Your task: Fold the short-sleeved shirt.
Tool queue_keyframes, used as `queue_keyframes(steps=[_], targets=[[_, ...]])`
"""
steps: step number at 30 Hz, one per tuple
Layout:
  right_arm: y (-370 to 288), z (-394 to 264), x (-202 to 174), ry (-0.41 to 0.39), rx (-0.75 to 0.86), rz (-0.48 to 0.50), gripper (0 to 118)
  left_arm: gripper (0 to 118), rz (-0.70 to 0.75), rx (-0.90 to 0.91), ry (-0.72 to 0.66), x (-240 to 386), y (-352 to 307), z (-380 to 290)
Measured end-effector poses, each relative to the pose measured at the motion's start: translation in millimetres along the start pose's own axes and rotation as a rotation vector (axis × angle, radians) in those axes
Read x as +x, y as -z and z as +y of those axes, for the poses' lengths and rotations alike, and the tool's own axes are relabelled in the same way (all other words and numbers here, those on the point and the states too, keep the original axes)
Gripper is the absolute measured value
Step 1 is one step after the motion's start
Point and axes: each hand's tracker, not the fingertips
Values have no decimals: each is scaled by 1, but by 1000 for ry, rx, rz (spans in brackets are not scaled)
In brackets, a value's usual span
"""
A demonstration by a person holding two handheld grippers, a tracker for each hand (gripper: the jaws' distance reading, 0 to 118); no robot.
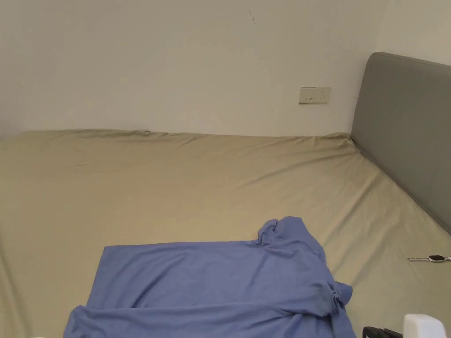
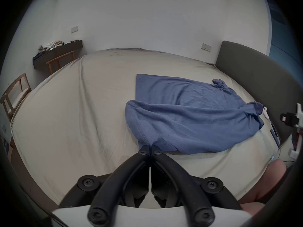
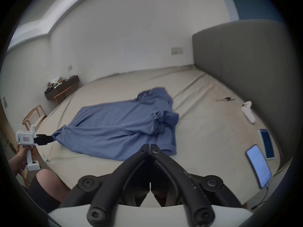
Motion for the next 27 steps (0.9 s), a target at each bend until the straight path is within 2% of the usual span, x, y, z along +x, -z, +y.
queue_keyframes(steps=[1, 2, 3, 4, 6, 8, 10, 13, 14, 15, 16, 17, 18, 20, 23, 24, 27], targets=[[19, 2, 5, 21, -42, 10, 5, 0, -16, -18, -19, 3, 2, -2], [36, 4, 8, -1, -75, 15, 8, 0, -17, -27, -24, 4, 4, -2], [50, 6, 10, -17, -89, -2, 19, 0, -20, -32, -25, 7, 6, -3], [66, 9, 14, -32, -122, -23, 48, 0, -29, -37, -32, 7, 7, -4], [89, 10, 19, 4, -182, -71, 118, 0, -59, -64, -68, 9, 9, -7], [84, 9, 19, 63, -139, -71, 111, 0, -57, -71, -68, 8, 8, -9], [87, 8, 19, 115, -195, -78, 113, 0, -48, -71, -59, 4, 8, -10], [123, 6, 32, 91, -248, -104, 114, 0, -48, -80, -53, 1, 7, -7], [128, 5, 32, 91, -256, -108, 110, 0, -48, -83, -47, 1, 7, -6], [132, 4, 32, 97, -296, -91, 93, 0, -45, -85, -42, -1, 8, -5], [136, 3, 32, 105, -328, -81, 65, 0, -43, -85, -36, -1, 8, -4], [138, 3, 32, 130, -330, -92, 28, 0, -42, -86, -35, -1, 9, -3], [139, 2, 33, 135, -321, -93, 18, 0, -39, -87, -32, -2, 9, -2], [131, 0, 32, 153, -263, -92, 18, 0, -39, -85, -24, 0, 9, -1], [126, 0, 26, 66, -270, -63, 16, 0, -37, -82, -18, 0, 9, 1], [124, 1, 19, 54, -264, -82, 16, 0, -37, -83, -17, 0, 9, 0], [110, 3, 27, 124, -236, -56, 16, 0, -29, -73, -8, 1, 3, -3]])
